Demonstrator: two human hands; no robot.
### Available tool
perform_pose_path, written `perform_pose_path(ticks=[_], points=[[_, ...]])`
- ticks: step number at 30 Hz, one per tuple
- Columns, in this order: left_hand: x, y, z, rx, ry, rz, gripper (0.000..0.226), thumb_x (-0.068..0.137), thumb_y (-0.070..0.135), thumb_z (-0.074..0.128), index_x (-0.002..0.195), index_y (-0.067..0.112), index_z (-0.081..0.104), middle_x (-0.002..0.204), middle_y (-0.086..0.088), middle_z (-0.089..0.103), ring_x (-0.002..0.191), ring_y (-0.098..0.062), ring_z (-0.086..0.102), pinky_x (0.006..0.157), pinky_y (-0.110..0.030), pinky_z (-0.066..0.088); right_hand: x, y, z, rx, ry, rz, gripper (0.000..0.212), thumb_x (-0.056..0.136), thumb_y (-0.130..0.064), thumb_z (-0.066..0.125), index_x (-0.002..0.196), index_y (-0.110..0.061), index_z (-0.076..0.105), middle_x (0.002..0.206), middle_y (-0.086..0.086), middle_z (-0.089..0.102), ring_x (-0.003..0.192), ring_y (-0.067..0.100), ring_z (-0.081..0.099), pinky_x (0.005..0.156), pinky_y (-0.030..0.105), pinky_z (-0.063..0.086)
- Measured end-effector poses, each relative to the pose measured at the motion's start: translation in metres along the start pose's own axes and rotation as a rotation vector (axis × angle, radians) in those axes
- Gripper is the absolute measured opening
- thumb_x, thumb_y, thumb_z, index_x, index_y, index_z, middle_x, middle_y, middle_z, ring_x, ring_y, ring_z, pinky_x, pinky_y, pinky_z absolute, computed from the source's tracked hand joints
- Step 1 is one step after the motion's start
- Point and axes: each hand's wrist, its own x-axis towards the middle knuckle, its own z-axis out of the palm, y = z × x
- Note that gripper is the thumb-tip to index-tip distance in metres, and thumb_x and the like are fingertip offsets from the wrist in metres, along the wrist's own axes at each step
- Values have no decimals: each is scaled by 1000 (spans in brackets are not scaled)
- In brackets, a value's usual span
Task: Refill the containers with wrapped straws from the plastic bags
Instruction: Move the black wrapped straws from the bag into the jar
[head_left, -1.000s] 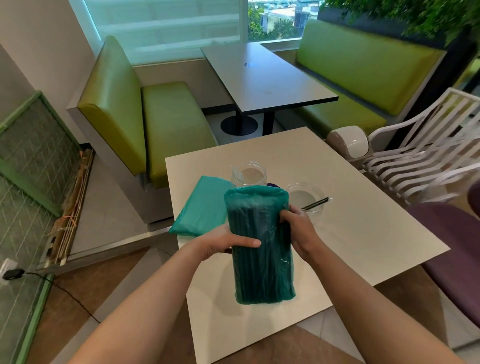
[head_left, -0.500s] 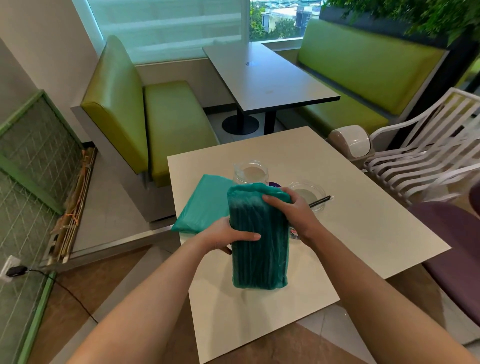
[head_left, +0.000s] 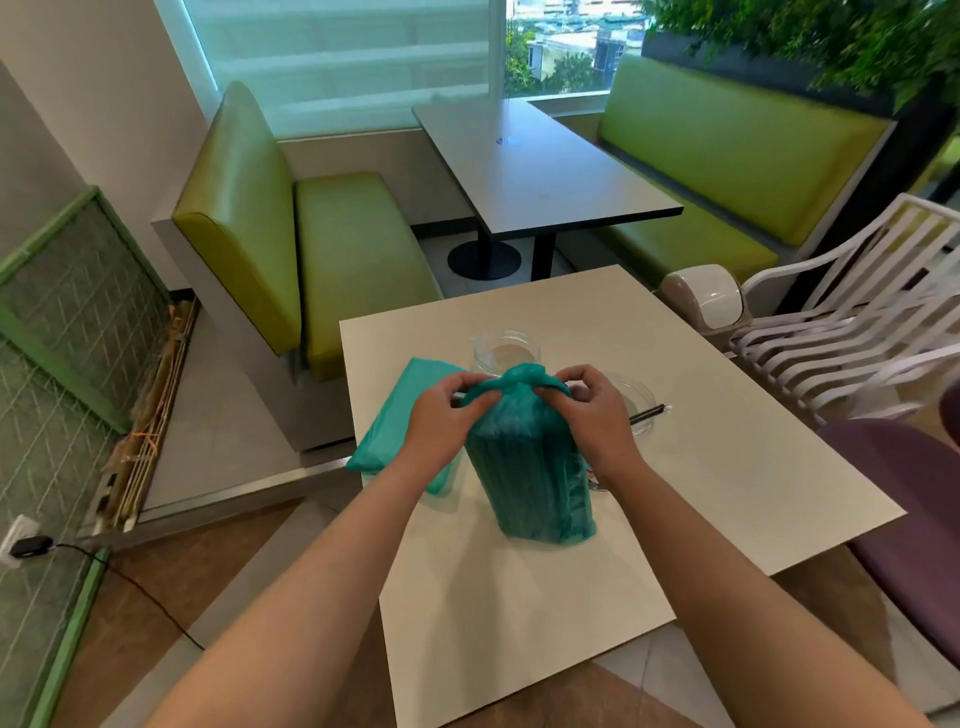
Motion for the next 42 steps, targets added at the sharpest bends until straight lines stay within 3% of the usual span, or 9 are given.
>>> perform_pose_path(ticks=[6,9,13,17,23,28,34,37,42], points=[[13,5,1,29,177,9,9,89,36,68,93,33,61,88,7,69,84,-14,67,76,-36,55,2,-5,2,64,23,31,17,83,-27,75,81,-15,63,89,16,72,81,21,64,73,34,50],[17,6,0,86,203,2,8,94,36,62,92,29,61,89,9,70,88,-14,67,79,-37,53,0,-7,3,35,64,10,24,90,-33,66,86,-10,68,85,6,70,77,14,61,67,26,49],[20,8,1,162,255,27,20,99,34,54,102,19,67,97,3,65,93,-16,59,79,-30,44,4,-5,5,-164,147,-69,32,94,-42,58,95,-12,70,94,3,62,93,22,59,77,32,50],[26,10,2,223,289,61,28,100,32,51,110,13,69,101,-2,57,105,-26,55,94,-39,43,6,-15,6,-272,201,-152,28,94,-34,59,112,-13,67,102,3,61,95,20,57,84,35,52],[15,16,11,188,182,79,49,73,77,57,100,36,53,103,13,54,103,-15,55,87,-34,51,-1,-21,9,-110,153,-114,17,98,-21,55,115,-24,55,103,0,65,91,15,64,70,22,58],[19,25,8,120,276,65,12,92,29,66,100,28,57,93,8,64,88,-16,63,80,-36,55,-4,-23,3,-149,106,-198,35,99,-5,41,115,-35,49,104,-9,58,90,9,60,74,26,55],[22,29,3,19,294,15,25,91,2,60,82,24,57,82,5,65,79,-15,67,79,-44,59,-1,-23,1,-326,15,-281,48,97,4,39,89,-28,74,107,-5,48,102,2,50,77,9,44],[23,28,3,90,213,33,53,90,-9,47,63,31,69,87,4,69,84,-16,66,82,-45,58,-1,-21,2,-396,-4,-289,46,99,-3,44,81,-30,76,112,-10,48,104,6,52,80,18,50],[30,22,6,154,167,98,44,93,-5,47,93,26,79,100,5,62,94,-17,62,89,-41,55,0,-25,3,-489,-8,-298,42,99,-4,39,100,-27,75,109,-10,48,97,5,51,78,28,52]])
